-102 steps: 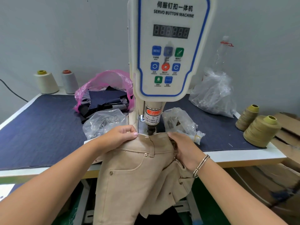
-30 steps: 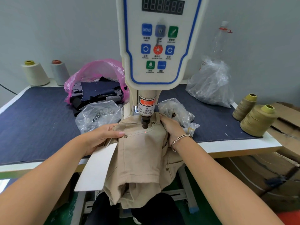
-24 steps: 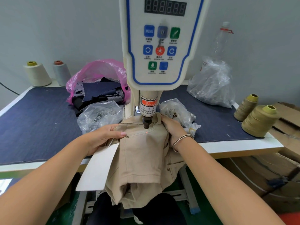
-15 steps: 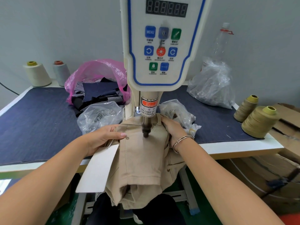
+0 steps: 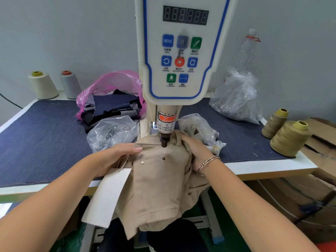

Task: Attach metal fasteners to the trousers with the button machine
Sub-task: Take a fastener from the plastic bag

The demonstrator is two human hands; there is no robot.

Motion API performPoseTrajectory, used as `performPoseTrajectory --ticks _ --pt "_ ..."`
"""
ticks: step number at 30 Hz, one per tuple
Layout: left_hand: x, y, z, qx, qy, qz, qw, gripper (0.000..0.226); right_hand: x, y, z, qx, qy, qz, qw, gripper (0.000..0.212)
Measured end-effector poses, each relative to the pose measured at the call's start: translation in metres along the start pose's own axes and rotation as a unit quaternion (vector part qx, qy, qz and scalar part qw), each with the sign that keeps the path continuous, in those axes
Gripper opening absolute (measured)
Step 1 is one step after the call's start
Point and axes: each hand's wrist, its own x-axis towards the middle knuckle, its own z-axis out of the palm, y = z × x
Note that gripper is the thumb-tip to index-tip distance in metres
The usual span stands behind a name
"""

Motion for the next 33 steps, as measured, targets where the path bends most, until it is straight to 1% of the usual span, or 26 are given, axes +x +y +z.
performPoseTrajectory --ticks 1,2,4,5,6,8,9,11,12,14,15,17,20,22,24,25,27,28,29,31,32,33 --pt "0.0 0.001 0.0 -0.008 0.009 -0.024 1.0 0.078 -0.005 0.0 -0.002 0.011 -0.019 0.009 1.0 0.029" --pt "0.0 0.002 0.001 -0.013 0.002 -0.038 0.999 0.075 -0.01 0.0 -0.003 0.019 -0.036 0.019 0.999 0.029" --pt "-0.004 0.01 0.004 -0.003 -0.027 -0.043 0.999 0.057 -0.02 0.001 -0.007 0.019 -0.053 0.038 0.998 0.026" --pt "-0.006 0.013 0.006 0.011 -0.035 -0.038 0.999 0.047 -0.025 0.001 -0.009 0.013 -0.057 0.047 0.997 0.022" --pt "-0.007 0.015 0.008 0.029 -0.034 -0.021 0.999 0.043 -0.03 0.002 -0.011 0.005 -0.065 0.055 0.996 0.019" --pt "-0.008 0.021 0.012 0.052 -0.011 0.022 0.998 0.05 -0.04 0.002 -0.012 -0.019 -0.095 0.069 0.993 0.017" --pt "-0.01 0.025 0.013 0.053 -0.009 0.034 0.998 0.049 -0.045 0.002 -0.012 -0.039 -0.113 0.07 0.99 0.017" --pt "-0.016 0.031 0.016 0.04 -0.027 0.038 0.998 0.039 -0.054 0.001 -0.011 -0.088 -0.148 0.058 0.983 0.015" --pt "-0.019 0.032 0.015 0.035 -0.035 0.035 0.998 0.039 -0.058 0.001 -0.009 -0.115 -0.162 0.048 0.979 0.015" --pt "-0.023 0.033 0.009 0.026 -0.038 0.039 0.998 0.048 -0.065 0.002 -0.006 -0.174 -0.18 0.032 0.968 0.021" --pt "-0.026 0.035 0.007 0.014 -0.034 0.041 0.998 0.048 -0.067 0.004 -0.006 -0.204 -0.193 0.027 0.959 0.025" --pt "-0.032 0.039 0.002 -0.024 -0.019 0.055 0.998 0.04 -0.07 0.007 -0.007 -0.238 -0.232 0.018 0.943 0.028" --pt "-0.041 0.047 -0.008 -0.084 0.022 0.099 0.991 0.042 -0.072 0.01 -0.008 -0.215 -0.265 -0.001 0.94 0.031" --pt "-0.048 0.055 -0.013 -0.132 0.031 0.134 0.982 0.038 -0.075 0.013 -0.004 -0.24 -0.265 -0.035 0.933 0.032" --pt "-0.056 0.065 -0.018 -0.164 0.029 0.166 0.972 0.036 -0.079 0.02 0.002 -0.321 -0.262 -0.052 0.908 0.036" --pt "-0.06 0.071 -0.02 -0.172 0.031 0.176 0.969 0.04 -0.082 0.024 0.005 -0.373 -0.267 -0.049 0.887 0.041" --pt "-0.067 0.077 -0.027 -0.181 0.034 0.191 0.964 0.054 -0.086 0.029 0.012 -0.476 -0.288 -0.053 0.829 0.048" --pt "-0.07 0.078 -0.032 -0.18 0.039 0.194 0.963 0.057 -0.089 0.031 0.015 -0.513 -0.295 -0.055 0.804 0.048" --pt "-0.073 0.08 -0.036 -0.179 0.05 0.194 0.963 0.058 -0.09 0.032 0.018 -0.536 -0.298 -0.056 0.788 0.045" --pt "-0.081 0.082 -0.05 -0.177 0.062 0.209 0.96 0.058 -0.091 0.036 0.022 -0.565 -0.285 -0.075 0.77 0.039" --pt "-0.084 0.08 -0.059 -0.175 0.069 0.219 0.957 0.059 -0.091 0.038 0.024 -0.575 -0.271 -0.082 0.767 0.036" --pt "-0.088 0.078 -0.069 -0.168 0.074 0.22 0.958 0.061 -0.09 0.039 0.023 -0.577 -0.254 -0.081 0.772 0.034"
